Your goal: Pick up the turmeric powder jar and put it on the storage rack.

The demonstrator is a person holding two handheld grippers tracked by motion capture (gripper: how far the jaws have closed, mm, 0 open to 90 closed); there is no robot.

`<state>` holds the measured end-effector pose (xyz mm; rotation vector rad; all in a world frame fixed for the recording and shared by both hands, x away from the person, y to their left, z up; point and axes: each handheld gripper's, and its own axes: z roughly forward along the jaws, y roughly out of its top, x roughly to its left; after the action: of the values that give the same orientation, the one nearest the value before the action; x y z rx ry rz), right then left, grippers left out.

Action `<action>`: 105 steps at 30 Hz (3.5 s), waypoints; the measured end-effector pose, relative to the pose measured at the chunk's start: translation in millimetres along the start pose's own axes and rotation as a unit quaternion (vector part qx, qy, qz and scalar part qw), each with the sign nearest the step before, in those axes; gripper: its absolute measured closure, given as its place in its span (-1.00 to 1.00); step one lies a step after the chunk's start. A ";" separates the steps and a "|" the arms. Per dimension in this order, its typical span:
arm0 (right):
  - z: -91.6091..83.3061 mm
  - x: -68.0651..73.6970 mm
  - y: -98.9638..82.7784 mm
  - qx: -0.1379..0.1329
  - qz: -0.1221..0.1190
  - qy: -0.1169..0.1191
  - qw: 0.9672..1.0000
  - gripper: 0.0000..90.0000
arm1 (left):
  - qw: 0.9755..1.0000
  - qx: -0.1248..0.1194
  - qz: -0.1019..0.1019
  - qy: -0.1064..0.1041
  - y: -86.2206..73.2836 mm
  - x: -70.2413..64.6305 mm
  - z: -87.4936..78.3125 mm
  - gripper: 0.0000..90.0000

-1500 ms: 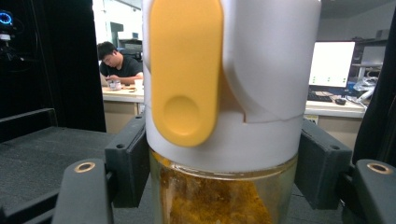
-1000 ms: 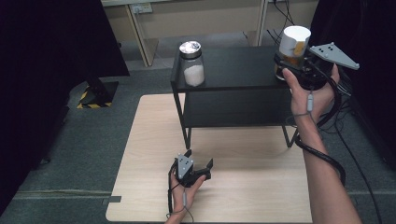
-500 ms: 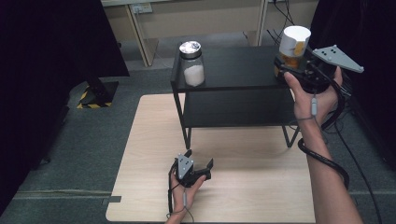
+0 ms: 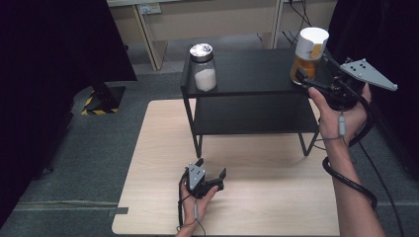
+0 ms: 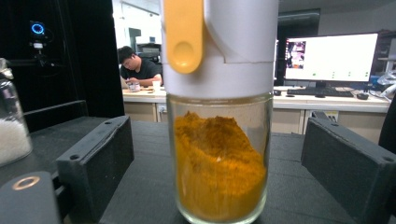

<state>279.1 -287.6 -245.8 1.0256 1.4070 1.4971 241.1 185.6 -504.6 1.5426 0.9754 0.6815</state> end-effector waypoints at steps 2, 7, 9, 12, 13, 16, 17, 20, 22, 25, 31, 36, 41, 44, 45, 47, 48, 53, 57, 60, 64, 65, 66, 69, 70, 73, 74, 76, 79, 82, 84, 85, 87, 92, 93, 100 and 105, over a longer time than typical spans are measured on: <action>-3.9 -0.9 -2.3 -0.004 -0.001 0.004 1.000 -0.78 | 1.000 0.000 0.000 0.000 0.2 0.1 0.1 -0.86; -13.1 -1.5 -8.1 -0.007 -0.008 0.008 1.000 -0.79 | 1.000 0.001 0.000 0.000 0.3 0.1 0.1 -0.86; -16.7 -1.6 -10.9 -0.009 -0.010 0.012 1.000 -0.79 | 1.000 0.001 0.000 0.000 0.3 0.0 0.2 -0.86; -21.7 -1.3 -14.0 -0.011 -0.012 0.016 1.000 -0.79 | 1.000 0.001 0.000 0.000 0.2 0.0 0.1 -0.86; -24.0 -1.5 -15.3 -0.011 -0.010 0.020 1.000 -0.79 | 1.000 0.000 0.000 0.000 0.2 0.0 0.2 -0.86; -29.6 -0.8 -18.7 -0.014 -0.012 0.024 1.000 -0.79 | 1.000 0.000 0.000 0.000 0.2 -0.1 0.3 -0.86; -30.9 -1.1 -19.4 -0.015 -0.013 0.026 0.999 -0.79 | 1.000 0.000 0.000 0.000 0.2 -0.1 0.3 -0.86; -35.9 -1.4 -22.3 -0.016 -0.015 0.032 0.999 -0.79 | 1.000 0.000 0.001 0.000 0.1 -0.3 0.2 -0.86; -39.2 -1.1 -24.4 -0.015 -0.016 0.035 0.999 -0.79 | 1.000 0.000 0.001 0.000 0.2 -0.3 0.2 -0.86; -43.7 -0.7 -28.4 -0.015 -0.020 0.038 0.999 -0.79 | 1.000 0.000 0.001 0.000 0.1 -0.5 0.2 -0.86; -51.8 -0.4 -37.7 -0.011 -0.023 0.042 0.999 -0.80 | 1.000 0.000 0.002 0.000 0.1 -0.8 0.1 -0.86; -58.2 -0.8 -47.5 -0.003 -0.021 0.045 0.999 -0.80 | 1.000 0.000 0.003 0.000 -0.1 -1.2 0.1 -0.86; -63.7 -1.4 -57.0 0.004 -0.016 0.047 0.999 -0.80 | 1.000 0.000 0.003 0.000 0.1 -1.4 0.1 -0.86; -66.4 -1.8 -61.8 0.006 -0.015 0.047 0.999 -0.80 | 1.000 0.000 0.003 0.000 0.0 -1.6 0.2 -0.86; -67.1 -1.8 -62.9 0.006 -0.014 0.047 0.999 -0.80 | 1.000 0.000 0.004 0.000 -0.1 -1.8 0.2 -0.86; -69.0 -1.4 -65.8 0.006 -0.017 0.046 0.999 -0.80 | 1.000 0.000 0.004 0.000 -0.1 -1.8 0.2 -0.86; -70.3 -1.0 -67.8 0.006 -0.018 0.046 0.999 -0.80 | 1.000 0.000 0.004 0.000 -0.2 -1.9 0.1 -0.86; -74.4 -1.7 -76.7 0.014 -0.015 0.049 0.999 -0.80 | 1.000 -0.001 0.004 0.000 -0.5 -1.8 0.1 -0.86; -80.3 -1.3 -87.9 0.020 -0.014 0.053 0.998 -0.80 | 1.000 -0.002 0.003 0.000 -0.6 -1.6 0.1 -0.86; -84.3 -0.3 -94.1 0.022 -0.017 0.055 0.998 -0.80 | 1.000 -0.002 0.004 0.000 -0.6 -1.9 0.1 -0.86; -87.5 0.7 -99.8 0.025 -0.015 0.056 0.998 -0.80 | 1.000 -0.001 0.005 0.000 -0.6 -2.2 0.1 -0.86; -88.1 1.1 -101.6 0.028 -0.016 0.057 0.998 -0.80 | 1.000 -0.002 0.004 0.000 -0.6 -2.1 0.1 -0.86; -88.3 1.1 -103.1 0.029 -0.015 0.058 0.998 -0.80 | 1.000 -0.002 0.004 0.000 -0.6 -2.0 0.2 -0.86; -89.4 2.3 -110.3 0.035 -0.013 0.058 0.998 -0.80 | 1.000 -0.002 0.004 0.000 -0.7 -2.0 0.1 -0.86; -89.5 2.5 -112.1 0.036 -0.013 0.059 0.998 -0.80 | 1.000 -0.002 0.004 -0.001 -0.7 -2.1 0.1 -0.86; -89.5 2.5 -120.1 0.044 -0.008 0.061 0.997 -0.80 | 1.000 -0.002 0.004 -0.001 -0.7 -2.1 0.1 -0.86; -89.6 2.6 -122.9 0.046 -0.007 0.061 0.997 -0.80 | 1.000 -0.002 0.004 -0.001 -0.7 -2.1 0.1 -0.86; -89.9 3.0 -129.1 0.052 -0.006 0.058 0.997 -0.80 | 1.000 -0.002 0.004 -0.001 -0.7 -1.9 0.0 -0.86; -90.3 2.8 -135.9 0.059 -0.006 0.056 0.997 -0.80 | 1.000 -0.002 0.005 0.000 -0.7 -2.1 -0.1 -0.86; -90.8 2.2 -142.6 0.066 -0.003 0.055 0.996 -0.80 | 1.000 -0.001 0.006 0.000 -0.6 -2.4 0.0 -0.86; -90.8 2.0 -146.6 0.072 -0.002 0.055 0.996 -0.80 | 1.000 -0.001 0.006 0.000 -0.6 -2.5 0.0 -0.86; -90.5 1.5 -148.3 0.076 -0.001 0.056 0.996 -0.80 | 1.000 -0.001 0.006 0.000 -0.6 -2.4 0.0 -0.86; -90.0 1.2 -151.3 0.083 0.002 0.055 0.995 -0.80 | 1.000 -0.002 0.005 0.000 -0.7 -2.3 -0.1 -0.86; -90.3 0.5 -159.5 0.093 0.006 0.054 0.994 -0.80 | 1.000 -0.001 0.005 0.000 -0.6 -2.3 -0.1 -0.86; -90.3 0.5 -160.8 0.095 0.006 0.054 0.994 -0.80 | 1.000 -0.001 0.006 0.000 -0.7 -2.4 -0.1 -0.86; -90.2 0.9 -172.7 0.114 0.007 0.057 0.992 -0.80 | 1.000 -0.002 0.006 0.000 -0.8 -2.7 -0.1 -0.86; -89.9 -0.5 -183.5 0.129 0.015 0.060 0.990 -0.80 | 1.000 -0.002 0.006 0.000 -1.0 -2.7 -0.2 -0.86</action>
<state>200.4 -310.7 -433.0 1.1328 1.7113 1.4445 239.4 183.4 -505.3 1.5452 0.9649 0.6927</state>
